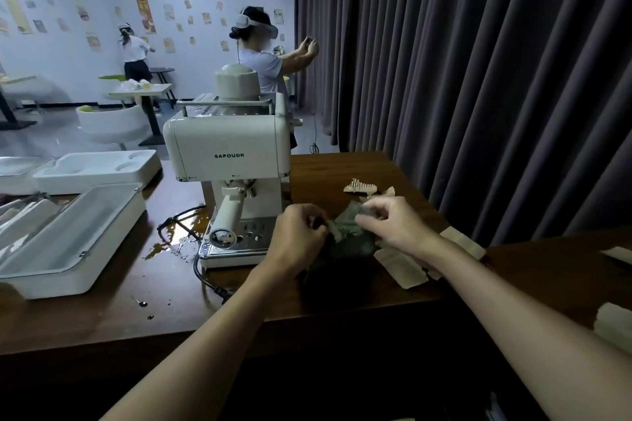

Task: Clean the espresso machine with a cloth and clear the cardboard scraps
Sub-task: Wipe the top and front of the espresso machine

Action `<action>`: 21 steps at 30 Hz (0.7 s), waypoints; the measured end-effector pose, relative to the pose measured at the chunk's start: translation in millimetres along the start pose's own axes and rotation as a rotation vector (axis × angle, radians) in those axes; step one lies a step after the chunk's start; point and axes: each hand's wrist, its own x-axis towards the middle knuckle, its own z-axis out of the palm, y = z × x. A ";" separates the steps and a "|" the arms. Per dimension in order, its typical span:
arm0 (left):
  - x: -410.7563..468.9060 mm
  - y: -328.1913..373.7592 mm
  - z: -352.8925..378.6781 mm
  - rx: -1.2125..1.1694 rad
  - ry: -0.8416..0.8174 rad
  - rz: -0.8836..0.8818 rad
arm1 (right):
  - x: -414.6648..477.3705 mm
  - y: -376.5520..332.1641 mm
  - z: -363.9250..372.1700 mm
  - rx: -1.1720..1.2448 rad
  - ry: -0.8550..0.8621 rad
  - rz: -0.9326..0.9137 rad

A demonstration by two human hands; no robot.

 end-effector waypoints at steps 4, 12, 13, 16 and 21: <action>-2.0 -20.5 5.3 0.240 -0.126 0.002 | -4.3 2.7 15.4 -0.123 -0.310 0.068; 0.6 -38.8 3.8 0.725 -0.234 0.028 | -18.1 3.6 38.1 -0.013 -0.409 0.117; 0.3 -32.4 4.2 0.709 -0.238 0.048 | -19.3 5.7 37.4 0.019 -0.358 0.126; 1.7 -9.4 16.6 0.556 -0.193 0.162 | -24.1 12.7 24.7 0.058 -0.197 0.148; -0.4 8.6 53.9 0.282 -0.250 0.244 | -44.2 40.2 -19.6 -0.120 0.018 0.150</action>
